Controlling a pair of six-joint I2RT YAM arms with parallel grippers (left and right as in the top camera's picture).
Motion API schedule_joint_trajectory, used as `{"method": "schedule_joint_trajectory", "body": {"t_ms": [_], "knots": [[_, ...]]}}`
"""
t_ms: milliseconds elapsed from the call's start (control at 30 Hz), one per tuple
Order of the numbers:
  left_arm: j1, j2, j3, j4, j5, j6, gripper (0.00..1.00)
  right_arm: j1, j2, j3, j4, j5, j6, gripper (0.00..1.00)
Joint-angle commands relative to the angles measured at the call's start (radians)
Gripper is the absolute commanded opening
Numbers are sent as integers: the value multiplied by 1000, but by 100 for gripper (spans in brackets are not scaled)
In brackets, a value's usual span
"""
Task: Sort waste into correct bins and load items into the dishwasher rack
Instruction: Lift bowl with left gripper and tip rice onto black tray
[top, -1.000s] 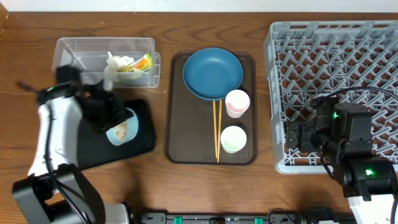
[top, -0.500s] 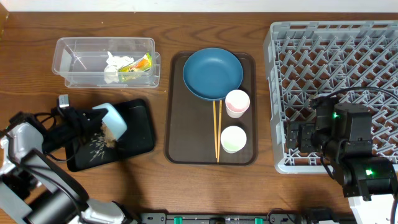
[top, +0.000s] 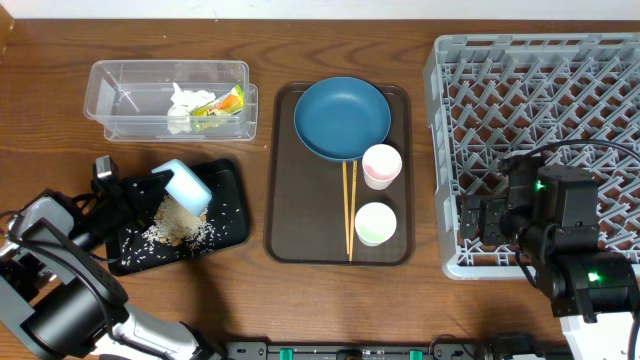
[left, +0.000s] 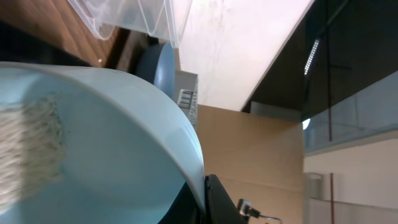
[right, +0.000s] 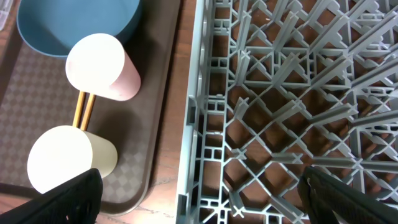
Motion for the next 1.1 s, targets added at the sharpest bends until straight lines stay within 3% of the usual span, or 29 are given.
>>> {"method": "schedule_joint_trajectory", "body": {"t_ms": [0, 67, 167, 300, 500, 567, 633, 700, 767, 833, 867, 967, 1033, 1067], "knots": [[4, 3, -4, 66, 18, 11, 6, -10, -8, 20, 0, 0, 6, 99], [4, 6, -3, 62, 37, -109, 6, -10, -8, 20, 0, 0, 6, 99], [2, -13, -3, 62, 11, -10, 6, -10, -8, 20, -8, 0, 6, 99], [3, -12, -3, 114, -10, -121, 6, -10, -8, 20, -8, 0, 6, 99], [2, -18, -3, 130, 33, -119, 6, -10, -8, 20, -15, 0, 6, 99], [2, -18, -3, 130, 37, -167, 6, -10, -8, 20, -16, 0, 6, 99], [2, -25, -3, 142, 30, -129, 6, -10, -8, 20, -16, 0, 6, 99], [1, -24, -4, 156, 29, -191, 6, -10, -8, 20, -15, 0, 6, 99], [2, -28, -3, 190, -1, -167, 6, -10, -8, 20, -17, 0, 6, 99], [2, -28, -3, 210, -47, -294, 6, -10, -8, 20, -16, 0, 6, 99], [2, -31, -3, 215, -1, -246, 6, -10, -8, 20, -17, 0, 6, 99], [-3, -31, -3, 228, 37, -293, 6, -10, -8, 20, -16, 0, 6, 99], [-6, -43, -1, 248, -15, -246, 6, -10, -8, 20, -16, 0, 5, 99], [-6, -43, 0, 248, -44, -310, 6, -10, -8, 20, -15, 0, 5, 99]]}}
